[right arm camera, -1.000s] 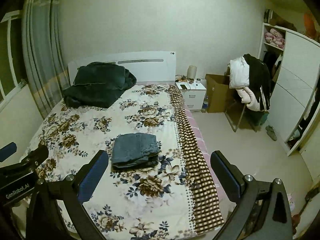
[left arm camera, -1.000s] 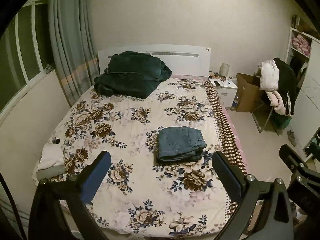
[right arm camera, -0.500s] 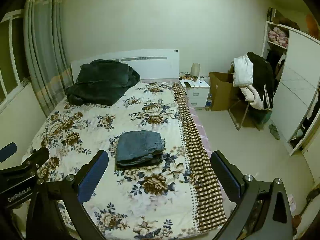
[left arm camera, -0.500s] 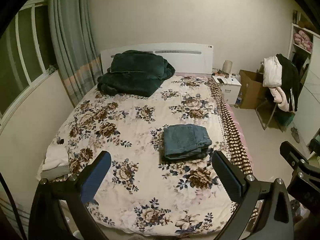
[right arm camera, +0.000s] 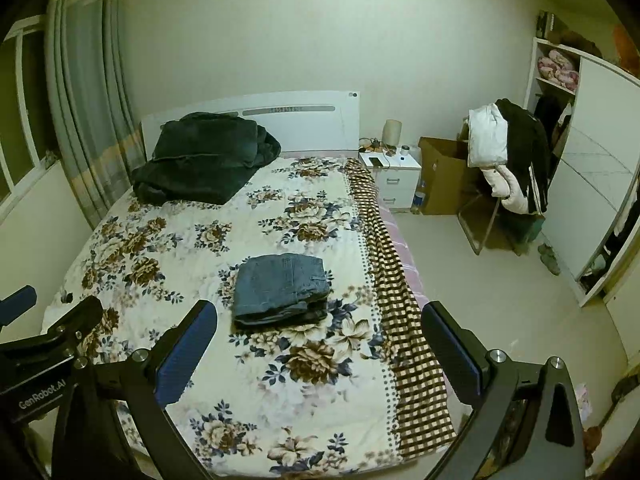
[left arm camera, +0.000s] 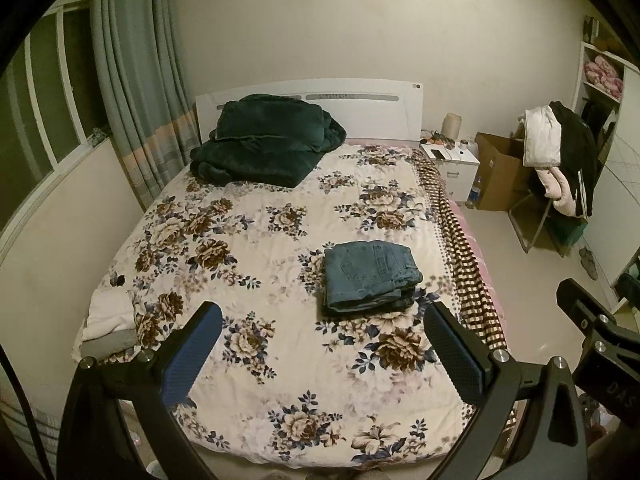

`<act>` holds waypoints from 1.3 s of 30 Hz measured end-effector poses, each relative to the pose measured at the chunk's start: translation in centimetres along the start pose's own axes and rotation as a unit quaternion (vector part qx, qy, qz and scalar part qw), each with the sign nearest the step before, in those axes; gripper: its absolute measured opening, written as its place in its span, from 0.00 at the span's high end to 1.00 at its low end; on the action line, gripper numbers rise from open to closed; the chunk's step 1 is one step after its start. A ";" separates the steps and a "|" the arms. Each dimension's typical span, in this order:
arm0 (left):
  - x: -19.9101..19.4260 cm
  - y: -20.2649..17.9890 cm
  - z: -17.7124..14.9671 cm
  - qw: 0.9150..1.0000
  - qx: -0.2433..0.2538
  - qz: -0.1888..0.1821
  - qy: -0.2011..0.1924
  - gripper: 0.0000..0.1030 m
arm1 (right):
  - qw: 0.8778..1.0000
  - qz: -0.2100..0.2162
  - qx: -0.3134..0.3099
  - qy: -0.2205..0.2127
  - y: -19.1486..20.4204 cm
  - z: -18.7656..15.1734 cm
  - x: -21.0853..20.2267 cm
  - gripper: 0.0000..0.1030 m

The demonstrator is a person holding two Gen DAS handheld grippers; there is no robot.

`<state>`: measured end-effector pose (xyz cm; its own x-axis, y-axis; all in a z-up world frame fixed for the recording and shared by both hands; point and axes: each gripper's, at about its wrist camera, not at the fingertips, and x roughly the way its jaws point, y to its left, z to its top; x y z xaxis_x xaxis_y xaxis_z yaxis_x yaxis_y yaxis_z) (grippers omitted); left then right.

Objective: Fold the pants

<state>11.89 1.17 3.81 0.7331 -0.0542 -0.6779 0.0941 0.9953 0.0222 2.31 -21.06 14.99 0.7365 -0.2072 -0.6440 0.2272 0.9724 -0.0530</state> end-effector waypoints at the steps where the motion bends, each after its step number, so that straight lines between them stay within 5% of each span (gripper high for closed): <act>1: 0.0 0.0 0.0 1.000 0.000 0.000 0.001 0.00 | 1.000 -0.001 0.000 0.000 0.0 0.0 0.0 0.00; 39: 1.4 1.1 -0.5 1.000 0.001 -0.002 0.009 0.00 | 1.000 0.013 -0.005 0.022 1.0 -0.8 2.2 0.00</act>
<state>12.67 2.18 2.49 0.7200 -0.0570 -0.6916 0.0992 0.9948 0.0213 3.60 -20.45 12.91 0.7126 -0.1770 -0.6788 0.2018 0.9785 -0.0434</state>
